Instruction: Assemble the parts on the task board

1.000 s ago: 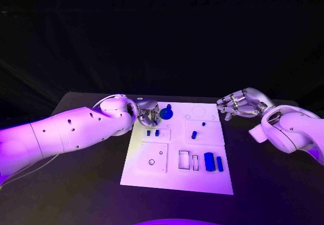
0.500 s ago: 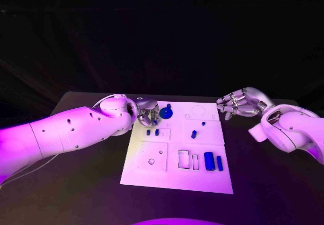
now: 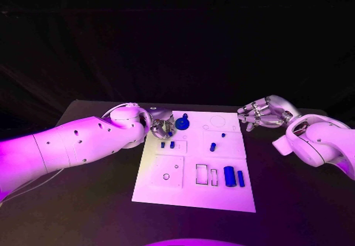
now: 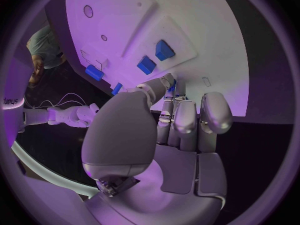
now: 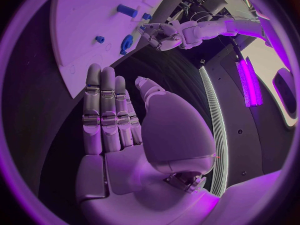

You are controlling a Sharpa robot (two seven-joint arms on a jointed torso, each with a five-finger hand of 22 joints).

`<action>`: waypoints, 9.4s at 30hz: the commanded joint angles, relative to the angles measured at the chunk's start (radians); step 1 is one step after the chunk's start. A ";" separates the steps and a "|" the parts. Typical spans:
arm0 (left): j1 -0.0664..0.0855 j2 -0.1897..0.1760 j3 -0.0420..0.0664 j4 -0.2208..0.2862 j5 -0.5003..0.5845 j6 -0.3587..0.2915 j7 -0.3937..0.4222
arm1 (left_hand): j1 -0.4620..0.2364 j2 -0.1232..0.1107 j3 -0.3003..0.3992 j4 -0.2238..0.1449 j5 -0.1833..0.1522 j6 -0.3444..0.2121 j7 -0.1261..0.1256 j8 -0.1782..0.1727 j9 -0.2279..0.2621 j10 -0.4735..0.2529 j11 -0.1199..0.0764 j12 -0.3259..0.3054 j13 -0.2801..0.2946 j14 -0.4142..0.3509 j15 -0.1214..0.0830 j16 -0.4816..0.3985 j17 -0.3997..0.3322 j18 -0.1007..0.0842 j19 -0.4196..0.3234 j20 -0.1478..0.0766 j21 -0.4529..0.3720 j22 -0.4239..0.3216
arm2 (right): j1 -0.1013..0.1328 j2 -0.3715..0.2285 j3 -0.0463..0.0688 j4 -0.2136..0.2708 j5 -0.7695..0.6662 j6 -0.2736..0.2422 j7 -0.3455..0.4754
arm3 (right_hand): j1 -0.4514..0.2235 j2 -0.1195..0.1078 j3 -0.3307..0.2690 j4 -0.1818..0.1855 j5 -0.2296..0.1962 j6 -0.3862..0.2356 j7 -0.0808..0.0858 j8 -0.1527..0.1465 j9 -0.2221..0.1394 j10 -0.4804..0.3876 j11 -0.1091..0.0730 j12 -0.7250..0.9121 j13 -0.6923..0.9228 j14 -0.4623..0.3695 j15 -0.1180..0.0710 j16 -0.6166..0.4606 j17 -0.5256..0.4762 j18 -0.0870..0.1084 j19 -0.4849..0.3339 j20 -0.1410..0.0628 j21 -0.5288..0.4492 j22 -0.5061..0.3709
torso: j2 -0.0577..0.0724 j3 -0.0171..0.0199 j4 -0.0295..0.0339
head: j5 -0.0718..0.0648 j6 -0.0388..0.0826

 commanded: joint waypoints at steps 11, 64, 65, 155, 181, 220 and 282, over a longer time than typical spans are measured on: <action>-0.001 0.000 -0.001 -0.001 -0.004 0.026 -0.009 | -0.012 -0.003 -0.002 0.003 0.003 -0.015 0.002 -0.013 -0.005 -0.018 0.003 -0.007 -0.003 -0.005 0.005 0.002 0.002 -0.012 -0.004 0.004 -0.003 0.000 | 0.000 0.001 0.001 -0.002 0.000 0.003 0.007 | 0.004 0.001 0.001 0.002 0.004 -0.008 -0.002 0.006 0.001 -0.006 -0.002 -0.001 0.001 -0.008 0.002 -0.004 0.001 -0.003 -0.002 0.004 -0.007 -0.001 | 0.000 0.0002 -0.0003 | 0.000 0.001; 0.021 -0.242 -0.020 0.181 1.399 -0.169 0.443 | -0.048 0.024 -0.094 0.025 0.001 -0.021 0.028 0.019 -0.050 -0.039 0.016 0.105 0.013 -0.222 0.021 -0.351 -0.498 0.076 -0.243 0.022 -0.483 -0.465 | -0.008 0.105 -0.002 0.047 -1.033 0.129 -0.316 | 0.049 -0.046 0.182 -0.104 -0.124 0.042 -0.024 -0.039 -0.011 -0.102 -0.010 -0.053 -0.144 0.134 -0.030 0.923 0.630 -0.076 0.165 -0.062 0.729 0.655 | -0.004 -0.0034 -0.0069 | -0.107 0.041; 0.021 -0.242 -0.021 0.186 1.409 -0.167 0.449 | -0.043 0.029 -0.104 0.024 0.001 -0.022 0.027 0.019 -0.051 -0.041 0.016 0.108 0.013 -0.221 0.021 -0.355 -0.503 0.076 -0.239 0.022 -0.492 -0.472 | -0.009 0.111 -0.002 0.043 -1.042 0.130 -0.320 | 0.047 -0.047 0.183 -0.104 -0.125 0.040 -0.023 -0.039 -0.011 -0.104 -0.009 -0.053 -0.146 0.133 -0.030 0.929 0.633 -0.076 0.163 -0.062 0.737 0.662 | -0.003 -0.0028 -0.0086 | -0.107 0.042; 0.020 -0.234 -0.023 0.186 1.473 -0.134 0.450 | -0.003 0.063 -0.133 -0.013 0.009 -0.042 0.048 0.016 -0.063 -0.109 0.037 0.117 0.002 -0.258 0.036 -0.368 -0.532 0.073 -0.236 0.030 -0.537 -0.506 | -0.054 0.162 0.017 0.238 -0.993 -0.082 -0.290 | 0.043 0.021 0.262 -0.166 -0.199 0.150 -0.059 -0.003 0.040 -0.007 -0.045 -0.029 -0.162 0.137 -0.057 1.158 0.766 -0.108 0.137 -0.062 1.058 1.008 | -0.004 -0.0055 -0.0058 | -0.025 0.029; 0.022 -0.178 -0.023 0.174 1.474 -0.135 0.451 | -0.003 0.066 -0.135 -0.014 0.009 -0.041 0.047 0.018 -0.063 -0.105 0.035 0.125 0.004 -0.258 0.036 -0.365 -0.533 0.074 -0.236 0.031 -0.538 -0.507 | -0.201 0.336 -0.004 0.125 -1.005 -0.023 -0.273 | 0.042 0.021 0.260 -0.168 -0.196 0.148 -0.056 -0.005 0.041 -0.007 -0.042 -0.033 -0.162 0.136 -0.055 1.156 0.764 -0.108 0.135 -0.060 1.057 1.007 | -0.005 -0.0082 -0.0039 | 0.089 -0.038; 0.022 -0.180 -0.023 0.180 1.474 -0.116 0.433 | -0.002 0.067 -0.136 -0.015 0.009 -0.041 0.047 0.019 -0.063 -0.106 0.035 0.127 0.004 -0.259 0.035 -0.364 -0.533 0.074 -0.235 0.031 -0.539 -0.508 | -0.217 0.382 -0.006 0.089 -1.049 0.063 -0.324 | 0.038 0.022 0.256 -0.167 -0.196 0.147 -0.054 -0.007 0.042 -0.007 -0.040 -0.036 -0.162 0.136 -0.053 1.159 0.766 -0.109 0.135 -0.058 1.062 1.013 | -0.004 -0.0087 -0.0041 | 0.096 -0.050; 0.023 -0.195 -0.023 0.183 1.472 -0.092 0.426 | -0.012 0.071 -0.150 -0.010 0.006 -0.044 0.046 0.021 -0.065 -0.112 0.036 0.137 0.004 -0.263 0.037 -0.359 -0.538 0.074 -0.236 0.033 -0.545 -0.512 | -0.078 0.111 0.019 0.158 -1.024 0.123 -0.331 | 0.008 -0.040 0.152 -0.117 -0.221 -0.030 -0.069 -0.034 -0.011 -0.230 0.005 0.039 -0.164 0.114 -0.012 1.119 0.709 -0.086 0.079 -0.018 0.964 0.941 | -0.005 -0.0090 -0.0056 | 0.029 -0.002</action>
